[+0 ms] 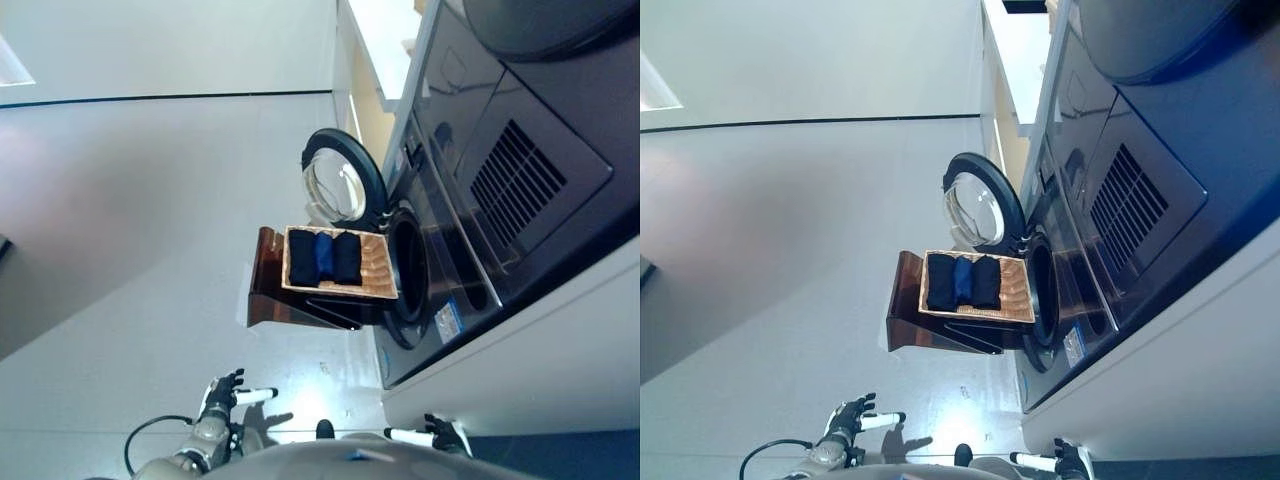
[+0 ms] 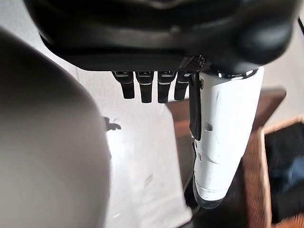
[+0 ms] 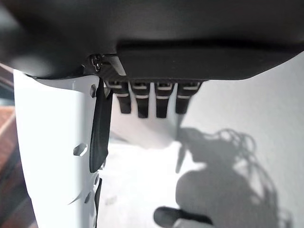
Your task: Pick up the clothes and place them into the washing machine
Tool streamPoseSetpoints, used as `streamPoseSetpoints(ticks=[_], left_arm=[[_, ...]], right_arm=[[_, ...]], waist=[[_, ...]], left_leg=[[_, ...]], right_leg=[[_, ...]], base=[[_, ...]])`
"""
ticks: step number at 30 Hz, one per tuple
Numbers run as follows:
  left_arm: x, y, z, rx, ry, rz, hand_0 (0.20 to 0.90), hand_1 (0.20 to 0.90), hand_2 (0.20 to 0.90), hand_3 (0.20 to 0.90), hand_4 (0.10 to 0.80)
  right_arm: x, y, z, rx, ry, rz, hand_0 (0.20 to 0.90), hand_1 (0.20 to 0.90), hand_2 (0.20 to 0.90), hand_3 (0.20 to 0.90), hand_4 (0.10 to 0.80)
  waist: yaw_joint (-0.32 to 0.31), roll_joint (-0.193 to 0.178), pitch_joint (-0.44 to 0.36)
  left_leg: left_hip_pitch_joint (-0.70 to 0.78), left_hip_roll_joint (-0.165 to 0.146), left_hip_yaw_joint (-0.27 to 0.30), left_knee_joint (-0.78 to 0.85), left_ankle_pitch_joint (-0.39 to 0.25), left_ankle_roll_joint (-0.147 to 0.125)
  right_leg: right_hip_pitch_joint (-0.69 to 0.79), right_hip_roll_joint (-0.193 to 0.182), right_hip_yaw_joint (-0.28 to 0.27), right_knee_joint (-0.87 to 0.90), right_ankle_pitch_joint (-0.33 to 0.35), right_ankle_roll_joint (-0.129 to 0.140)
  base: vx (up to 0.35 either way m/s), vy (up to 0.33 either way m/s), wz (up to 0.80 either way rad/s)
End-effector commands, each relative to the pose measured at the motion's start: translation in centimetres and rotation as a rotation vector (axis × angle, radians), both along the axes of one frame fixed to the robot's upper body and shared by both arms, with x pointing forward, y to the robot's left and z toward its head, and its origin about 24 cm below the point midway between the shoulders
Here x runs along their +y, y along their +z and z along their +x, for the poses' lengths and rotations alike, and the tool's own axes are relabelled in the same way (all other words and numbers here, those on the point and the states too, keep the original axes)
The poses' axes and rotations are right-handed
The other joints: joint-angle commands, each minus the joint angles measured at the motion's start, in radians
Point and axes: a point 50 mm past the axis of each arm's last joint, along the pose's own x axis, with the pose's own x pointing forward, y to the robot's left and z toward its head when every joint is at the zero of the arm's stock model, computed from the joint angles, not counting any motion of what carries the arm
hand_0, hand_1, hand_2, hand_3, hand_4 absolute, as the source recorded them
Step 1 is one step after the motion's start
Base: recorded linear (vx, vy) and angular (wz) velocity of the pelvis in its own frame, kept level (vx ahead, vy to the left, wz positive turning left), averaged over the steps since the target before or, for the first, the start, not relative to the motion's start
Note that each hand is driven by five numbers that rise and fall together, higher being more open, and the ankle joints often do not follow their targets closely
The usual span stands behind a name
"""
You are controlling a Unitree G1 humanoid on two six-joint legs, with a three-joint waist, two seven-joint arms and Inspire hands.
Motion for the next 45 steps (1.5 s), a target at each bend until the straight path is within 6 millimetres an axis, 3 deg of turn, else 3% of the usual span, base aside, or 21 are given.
streamPoseSetpoints(ticks=[1,3,9,12,13,14,16,18,19,20,23,24,26,27,28,29,30,31,36,45], left_arm=[[2.0,0.3,-0.7,-0.015,0.012,0.066,0.9,0.9,0.9,0.9,0.8],[2.2,-0.1,-1.9,0.03,0.032,0.07,0.9,0.9,0.9,0.9,0.8],[2.6,-0.3,-3.0,0.07,0.042,0.077,0.9,0.9,0.9,0.9,0.8],[3.0,-0.1,-2.7,0.056,0.042,0.085,0.9,0.9,0.9,0.9,0.8],[3.0,-0.1,-2.7,0.056,0.041,0.085,0.9,0.9,0.9,0.9,0.8],[3.3,0.1,-2.0,0.037,0.036,0.095,0.9,0.9,0.9,0.9,0.8],[3.5,0.3,-1.5,0.02,0.034,0.1,0.9,0.9,0.9,0.9,0.8],[3.9,0.7,-0.3,-0.016,0.006,0.117,0.9,0.9,0.9,0.9,0.8],[3.9,0.7,-0.3,-0.016,0.005,0.117,0.9,0.9,0.9,0.9,0.8],[3.7,1.1,0.7,-0.052,-0.026,0.121,0.9,0.9,0.9,0.9,0.8],[3.8,1.4,1.6,-0.075,-0.075,0.136,0.9,0.9,0.9,0.9,0.8],[3.8,1.4,1.5,-0.069,-0.091,0.141,0.9,0.9,0.9,0.9,0.8],[3.8,1.3,1.2,-0.061,-0.09,0.137,0.9,0.9,0.9,0.9,0.8],[3.8,1.3,1.2,-0.06,-0.089,0.137,0.9,0.9,0.9,0.9,0.8],[3.7,1.1,0.8,-0.048,-0.088,0.133,0.9,0.9,0.9,0.9,0.8],[3.5,1.1,0.8,-0.05,-0.088,0.127,0.9,0.9,0.9,0.9,0.8],[3.4,1.0,0.7,-0.052,-0.09,0.124,0.9,0.9,0.9,0.9,0.8],[3.5,0.9,0.2,-0.042,-0.083,0.125,0.9,0.9,0.9,0.9,0.8],[2.3,0.2,-1.6,-0.003,-0.067,0.071,0.9,0.9,0.9,0.9,0.8],[2.8,0.3,-1.6,-0.006,-0.061,0.076,0.9,0.9,0.9,0.9,0.8]], right_arm=[[-3.1,1.7,3.6,-0.17,-0.019,-0.114,0.9,0.9,0.9,0.9,0.8],[-3.4,1.7,3.2,-0.167,-0.06,-0.116,0.9,0.9,0.9,0.9,0.8],[-3.3,1.8,4.0,-0.205,-0.123,-0.08,0.9,0.9,0.9,0.9,0.8],[-2.8,1.7,4.3,-0.213,-0.155,-0.046,0.9,0.9,0.9,0.9,0.8],[-2.8,1.7,4.3,-0.213,-0.155,-0.046,0.9,0.9,0.9,0.9,0.8],[-2.4,1.7,4.7,-0.231,-0.183,-0.019,0.9,0.9,0.9,0.9,0.8],[-2.1,1.7,5.1,-0.244,-0.193,-0.002,0.9,0.9,0.9,0.9,0.8],[-1.9,1.9,6.0,-0.286,-0.241,0.024,0.9,0.9,0.9,0.9,0.8],[-1.9,1.9,6.0,-0.286,-0.241,0.024,0.9,0.9,0.9,0.9,0.8],[-1.9,2.2,6.9,-0.322,-0.248,0.033,0.9,0.9,0.9,0.9,0.8],[-1.8,2.8,8.4,-0.368,-0.236,0.028,0.9,0.9,0.9,0.9,0.8],[-2.0,3.2,9.1,-0.393,-0.23,0.015,0.9,0.9,0.9,0.9,0.8],[-2.5,3.6,9.8,-0.409,-0.225,0.0,0.9,0.9,0.9,0.9,0.8],[-2.5,3.6,9.8,-0.409,-0.225,-0.001,0.9,0.9,0.9,0.9,0.8],[-2.9,4.0,10.4,-0.423,-0.226,-0.017,0.9,0.9,0.9,0.9,0.8],[-3.1,4.1,10.7,-0.425,-0.215,-0.028,0.9,0.9,0.9,0.9,0.8],[-3.5,4.2,10.6,-0.425,-0.223,-0.038,0.9,0.9,0.9,0.9,0.8],[-3.6,4.2,10.5,-0.42,-0.227,-0.045,0.9,0.9,0.9,0.9,0.8],[-5.6,4.7,10.4,-0.416,-0.277,-0.09,0.9,0.9,0.9,0.9,0.8],[-7.1,5.9,11.8,-0.45,-0.286,-0.128,0.9,0.9,0.9,0.9,0.8]], waist=[[0.034,-0.022,-0.005],[0.065,0.022,-0.014],[0.074,0.038,-0.034],[0.085,0.025,-0.079],[0.085,0.024,-0.079],[0.09,0.008,-0.095],[0.094,0.0,-0.098],[0.091,-0.007,-0.093],[0.092,-0.007,-0.094],[0.083,0.005,-0.075],[0.066,0.028,-0.042],[0.066,0.052,-0.027],[0.062,0.06,-0.028],[0.056,0.061,-0.021],[0.057,0.049,-0.017],[0.056,0.037,-0.018],[0.049,0.032,-0.015],[0.056,0.026,-0.021],[0.077,0.031,-0.061],[0.097,0.05,-0.046]], left_leg=[[0.006,0.007,0.031,-0.247,0.083,0.059],[0.002,-0.002,-0.028,-0.616,0.165,0.03],[0.002,0.004,0.019,-0.681,0.192,0.016],[0.034,-0.01,0.044,-0.667,0.192,0.028],[0.036,-0.011,0.045,-0.667,0.191,0.029],[0.044,-0.032,0.067,-0.638,0.158,0.047],[0.047,-0.041,0.079,-0.62,0.134,0.06],[0.059,-0.075,0.087,-0.569,0.073,0.095],[0.057,-0.075,0.088,-0.567,0.072,0.095],[0.08,-0.085,0.077,-0.55,0.046,0.115],[0.103,-0.083,0.064,-0.535,0.029,0.131],[0.137,-0.077,0.068,-0.544,0.011,0.135],[0.182,-0.078,0.064,-0.563,-0.007,0.12],[0.19,-0.078,0.057,-0.565,-0.008,0.118],[0.226,-0.088,0.06,-0.578,-0.028,0.104],[0.231,-0.097,0.056,-0.579,-0.037,0.098],[0.239,-0.104,0.038,-0.576,-0.046,0.098],[0.245,-0.1,0.046,-0.584,-0.042,0.095],[0.247,-0.099,0.034,-0.633,-0.034,0.08],[0.221,-0.095,0.002,-0.646,-0.03,0.069]], right_leg=[[0.013,-0.012,0.05,-0.013,-0.016,0.114],[0.086,0.016,0.082,-0.049,-0.063,0.138],[0.153,-0.005,0.111,-0.063,-0.106,0.16],[0.188,-0.068,0.111,-0.055,-0.13,0.194],[0.189,-0.07,0.111,-0.056,-0.13,0.194],[0.181,-0.108,0.111,0.002,-0.132,0.218],[0.171,-0.125,0.11,0.052,-0.123,0.232],[0.099,-0.142,0.113,0.243,-0.02,0.262],[0.097,-0.143,0.114,0.245,-0.021,0.262],[0.029,-0.132,0.104,0.398,0.061,0.27],[-0.053,-0.105,0.076,0.522,0.089,0.263],[-0.124,-0.126,-0.03,0.531,0.044,0.243],[-0.16,-0.152,-0.136,0.399,-0.044,0.217],[-0.147,-0.153,-0.143,0.396,-0.048,0.216],[-0.159,-0.18,-0.198,0.231,-0.025,0.219],[-0.15,-0.191,-0.197,0.127,0.004,0.224],[-0.116,-0.186,-0.148,0.096,0.008,0.227],[-0.109,-0.187,-0.148,0.089,0.015,0.229],[-0.052,-0.184,-0.197,0.017,0.018,0.235],[-0.042,-0.18,-0.221,-0.012,-0.002,0.23]], base=[[0.317,0.096,-0.18],[0.472,0.156,-0.38],[0.285,0.136,-0.44],[0.361,0.232,-0.47],[0.341,0.232,-0.36],[0.334,0.234,-0.29],[0.305,0.219,-0.13],[0.248,0.185,0.09],[0.193,0.19,0.08],[0.114,0.129,0.1],[0.183,0.183,0.17],[0.299,0.178,0.31],[0.291,0.065,0.24],[0.277,-0.074,0.06],[0.247,-0.122,0.13],[0.306,-0.139,0.14],[0.191,-0.099,0.17],[0.185,-0.075,0.31],[0.136,-0.065,0.29],[0.031,-0.027,0.15]])
